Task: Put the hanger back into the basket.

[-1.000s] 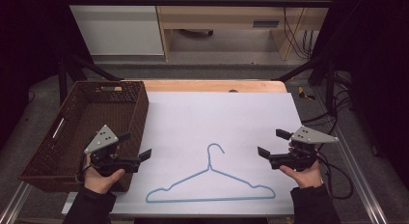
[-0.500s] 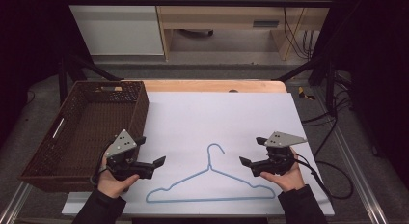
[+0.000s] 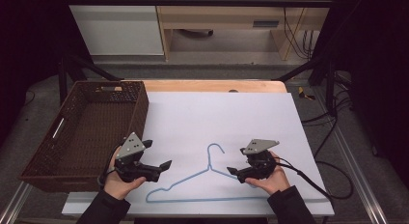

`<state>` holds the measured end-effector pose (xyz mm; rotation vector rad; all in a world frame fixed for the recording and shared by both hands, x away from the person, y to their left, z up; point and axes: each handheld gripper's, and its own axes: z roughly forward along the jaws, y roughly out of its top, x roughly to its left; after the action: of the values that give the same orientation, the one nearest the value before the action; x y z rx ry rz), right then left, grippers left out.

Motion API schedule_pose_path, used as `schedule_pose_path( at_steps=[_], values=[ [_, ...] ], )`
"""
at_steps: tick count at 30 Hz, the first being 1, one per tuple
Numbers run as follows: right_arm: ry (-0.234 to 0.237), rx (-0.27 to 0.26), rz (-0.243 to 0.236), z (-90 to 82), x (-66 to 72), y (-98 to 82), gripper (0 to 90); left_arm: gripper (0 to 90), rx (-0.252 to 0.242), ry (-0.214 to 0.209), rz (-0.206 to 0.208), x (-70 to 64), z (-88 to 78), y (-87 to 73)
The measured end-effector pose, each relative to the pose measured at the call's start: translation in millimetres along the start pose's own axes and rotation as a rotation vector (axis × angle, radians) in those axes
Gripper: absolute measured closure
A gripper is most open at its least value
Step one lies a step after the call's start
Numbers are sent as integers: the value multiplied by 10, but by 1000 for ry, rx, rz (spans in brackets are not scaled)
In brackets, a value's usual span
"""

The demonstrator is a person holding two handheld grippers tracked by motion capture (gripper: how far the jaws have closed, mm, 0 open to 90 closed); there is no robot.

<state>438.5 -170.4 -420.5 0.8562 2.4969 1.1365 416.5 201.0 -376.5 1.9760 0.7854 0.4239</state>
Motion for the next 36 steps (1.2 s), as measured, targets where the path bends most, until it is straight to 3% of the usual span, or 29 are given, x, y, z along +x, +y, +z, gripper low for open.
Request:
schedule_pose_path(
  at_steps=[6, 9, 16, 25, 29, 36],
  values=[
    [28, 44, -25, 174, 84, 8, 243, 57, 17, -13, 3, -16, 52, -16],
    [38, 91, -50, 284, 130, 20, 278, 58, 27, -17, 2, -21, 78, -30],
    [68, 146, -44, 432, 120, -1, 388, 60, 41, -25, 7, -39, 124, -45],
    [90, 214, -60, 533, 112, -43, 571, 62, 58, -31, 12, -54, 179, -67],
    [97, 221, -59, 547, 105, -47, 643, 61, 75, -35, 16, -66, 220, -85],
    [99, 248, -82, 587, 103, -67, 705, 62, 83, -37, 18, -75, 244, -94]
  ],
)
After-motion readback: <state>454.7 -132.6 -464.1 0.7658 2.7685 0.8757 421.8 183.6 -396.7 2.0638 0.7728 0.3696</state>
